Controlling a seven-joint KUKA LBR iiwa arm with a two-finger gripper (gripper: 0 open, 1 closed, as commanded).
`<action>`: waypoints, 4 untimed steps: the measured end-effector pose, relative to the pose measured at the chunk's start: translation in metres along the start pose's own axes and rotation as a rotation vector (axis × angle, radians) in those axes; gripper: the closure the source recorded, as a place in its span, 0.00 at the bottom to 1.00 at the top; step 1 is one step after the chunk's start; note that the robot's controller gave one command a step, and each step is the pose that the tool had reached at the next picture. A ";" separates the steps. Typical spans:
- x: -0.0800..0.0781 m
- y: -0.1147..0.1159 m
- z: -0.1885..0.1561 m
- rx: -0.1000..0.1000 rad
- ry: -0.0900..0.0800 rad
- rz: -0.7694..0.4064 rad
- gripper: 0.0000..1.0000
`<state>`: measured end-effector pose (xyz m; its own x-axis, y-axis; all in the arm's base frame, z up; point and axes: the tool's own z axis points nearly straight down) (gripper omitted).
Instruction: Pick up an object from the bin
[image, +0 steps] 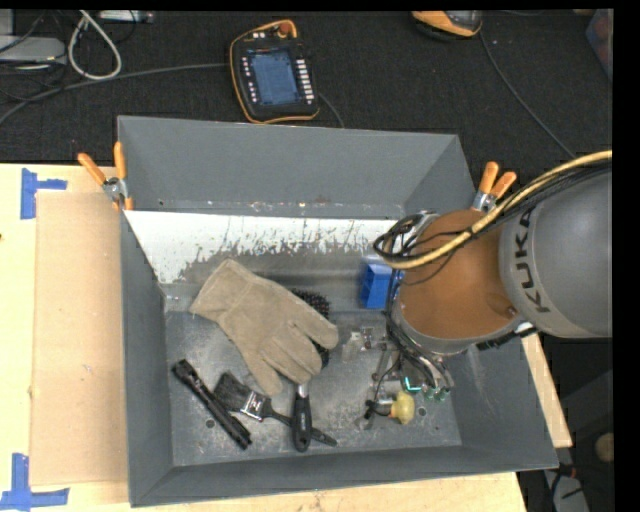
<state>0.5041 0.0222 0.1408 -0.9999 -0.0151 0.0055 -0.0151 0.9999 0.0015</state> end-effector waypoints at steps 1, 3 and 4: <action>0.000 0.000 0.000 0.000 -0.001 0.000 0.00; -0.025 0.046 0.006 -0.001 -0.001 -0.507 0.00; -0.001 0.078 0.052 -0.005 0.005 -0.428 0.00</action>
Offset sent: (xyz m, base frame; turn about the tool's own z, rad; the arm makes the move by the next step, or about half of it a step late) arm 0.0244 0.0460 -0.0052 -0.5095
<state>0.5037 0.1001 0.0889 -0.9034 -0.4287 0.0081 -0.4286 0.9034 0.0096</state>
